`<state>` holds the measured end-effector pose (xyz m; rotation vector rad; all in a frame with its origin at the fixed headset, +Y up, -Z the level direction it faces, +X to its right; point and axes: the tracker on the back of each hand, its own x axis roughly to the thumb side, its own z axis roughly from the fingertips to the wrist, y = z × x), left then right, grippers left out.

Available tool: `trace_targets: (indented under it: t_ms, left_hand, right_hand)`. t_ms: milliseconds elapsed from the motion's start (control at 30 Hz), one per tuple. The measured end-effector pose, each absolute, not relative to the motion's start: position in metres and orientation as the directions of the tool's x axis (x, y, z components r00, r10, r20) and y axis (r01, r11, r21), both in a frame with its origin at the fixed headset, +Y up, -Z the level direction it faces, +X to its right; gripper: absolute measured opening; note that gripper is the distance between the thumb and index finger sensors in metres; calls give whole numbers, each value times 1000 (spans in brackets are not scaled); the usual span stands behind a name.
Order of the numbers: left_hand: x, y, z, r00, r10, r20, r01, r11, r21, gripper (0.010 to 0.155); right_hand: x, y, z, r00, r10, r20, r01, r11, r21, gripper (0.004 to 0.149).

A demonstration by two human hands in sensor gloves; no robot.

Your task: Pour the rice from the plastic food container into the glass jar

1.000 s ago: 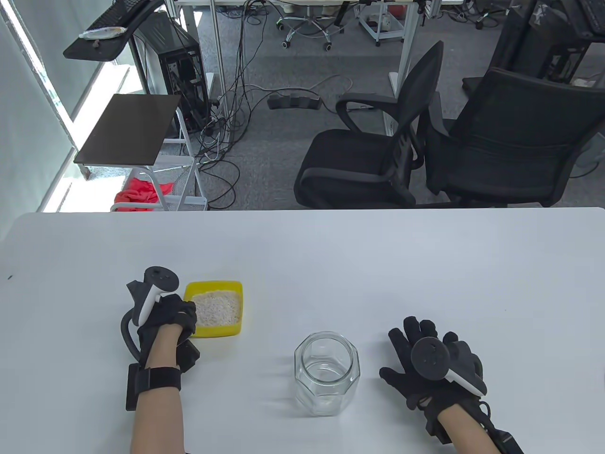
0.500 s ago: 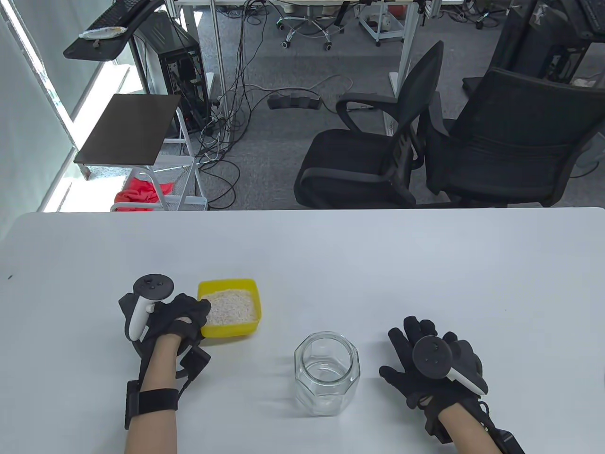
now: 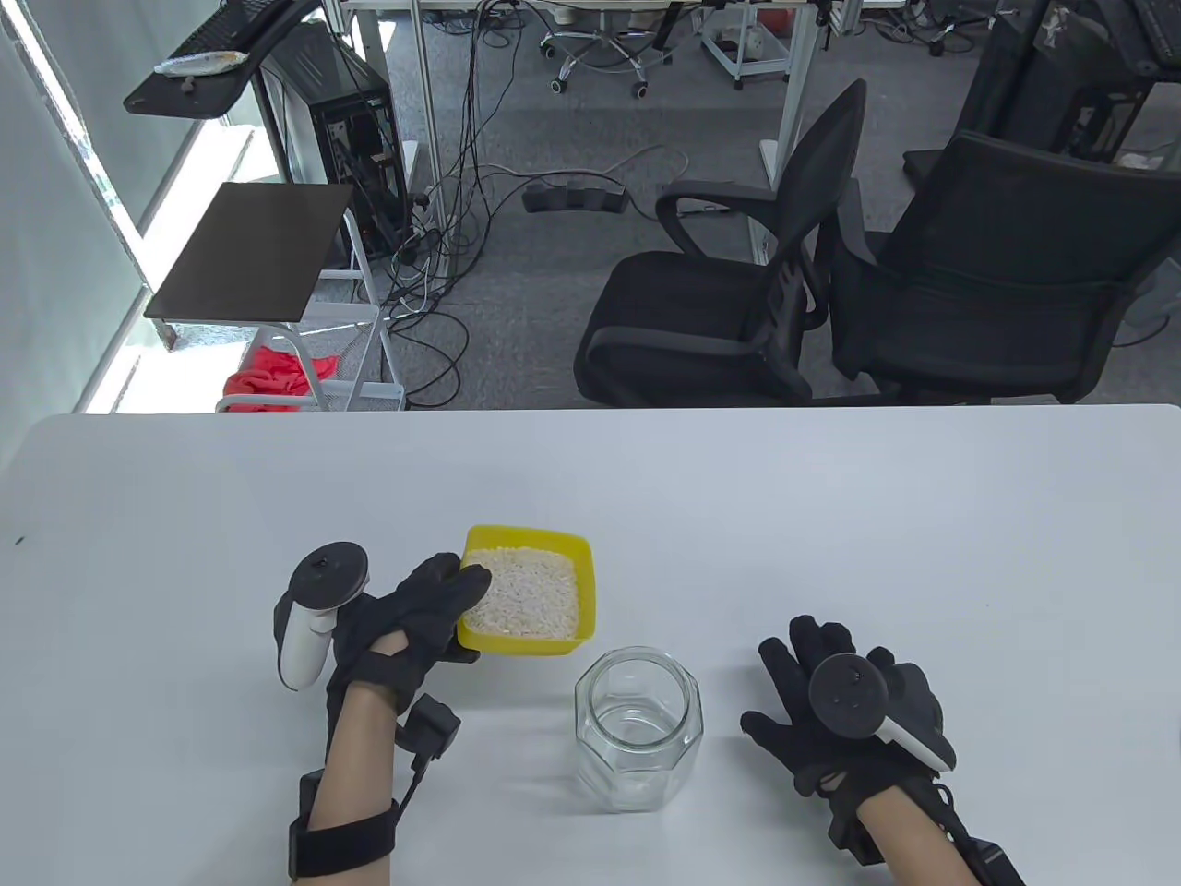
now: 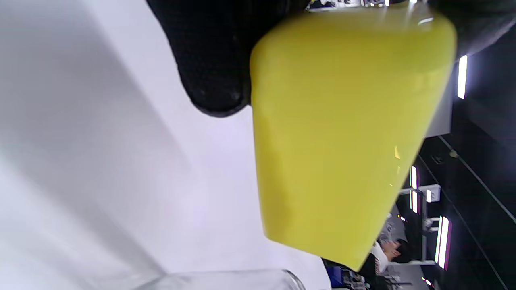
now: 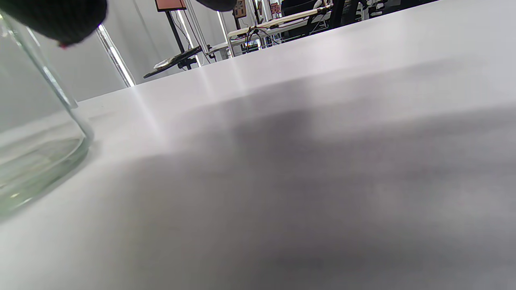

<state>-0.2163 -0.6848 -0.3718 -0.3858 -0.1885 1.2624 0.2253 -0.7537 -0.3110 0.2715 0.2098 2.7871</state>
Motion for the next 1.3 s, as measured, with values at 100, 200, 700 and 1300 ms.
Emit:
trace_targets:
  t_ms: [100, 200, 700, 1300]
  left_hand:
    - [-202, -680, -367, 245, 969, -30, -898, 215, -385, 97]
    - [-190, -673, -365, 197, 980, -1, -888, 178, -423, 97]
    - [-173, -632, -336, 298, 934, 198, -874, 350, -336, 95]
    - [-161, -621, -326, 416, 852, 319, -832, 498, -244, 93]
  right_hand:
    - [226, -753, -311, -926, 343, 160, -316, -933, 173, 82]
    - [226, -753, -311, -924, 346, 163, -319, -932, 172, 82]
    - [218, -753, -308, -925, 326, 195, -293, -939, 180, 82]
    - [216, -752, -307, -923, 329, 200, -297, -939, 174, 81]
